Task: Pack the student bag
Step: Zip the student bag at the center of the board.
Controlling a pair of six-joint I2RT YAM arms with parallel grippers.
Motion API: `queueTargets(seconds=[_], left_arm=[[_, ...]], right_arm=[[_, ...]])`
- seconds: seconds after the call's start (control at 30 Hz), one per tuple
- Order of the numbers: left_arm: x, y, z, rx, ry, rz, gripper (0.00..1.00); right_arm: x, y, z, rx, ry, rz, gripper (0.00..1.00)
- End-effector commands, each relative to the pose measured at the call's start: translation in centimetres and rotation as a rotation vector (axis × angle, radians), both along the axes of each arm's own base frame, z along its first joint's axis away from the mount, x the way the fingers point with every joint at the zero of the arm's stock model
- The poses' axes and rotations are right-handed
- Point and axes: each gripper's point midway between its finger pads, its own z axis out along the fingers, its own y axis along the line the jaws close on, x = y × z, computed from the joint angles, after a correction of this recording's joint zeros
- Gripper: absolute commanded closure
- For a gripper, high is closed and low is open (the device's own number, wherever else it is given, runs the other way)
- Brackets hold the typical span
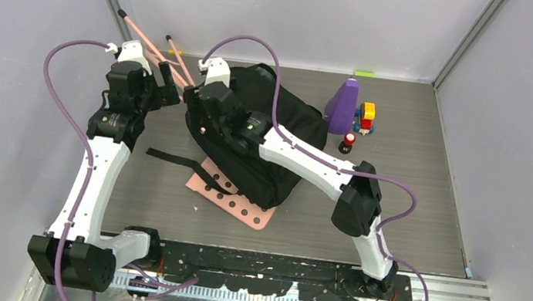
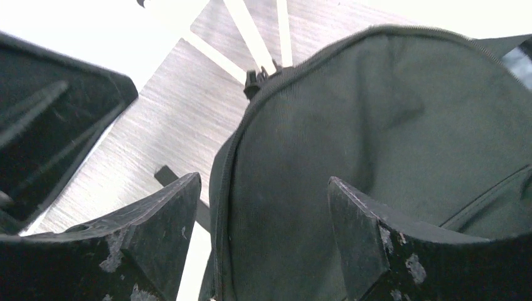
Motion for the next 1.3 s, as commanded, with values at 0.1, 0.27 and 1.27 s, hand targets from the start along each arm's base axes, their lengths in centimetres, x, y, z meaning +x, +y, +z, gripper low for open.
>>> queueTargets(seconds=[0.1,0.27,1.27], left_arm=[[0.1,1.2,1.0,0.024,-0.036,0.053,0.00],[0.0,1.5,0.7,0.044,-0.029,0.064,0.00],[5.4,-14.7,-2.0,0.049,0.119,-0.647,0.10]], right_arm=[[1.8,0.5,2.4,-0.029,-0.094,-0.062,0.21],[3.0,-0.2,0.7,-0.125,-0.123,-0.123,0.22],[-0.1,-10.8,4.9,0.308,-0.223,-0.386,0.99]])
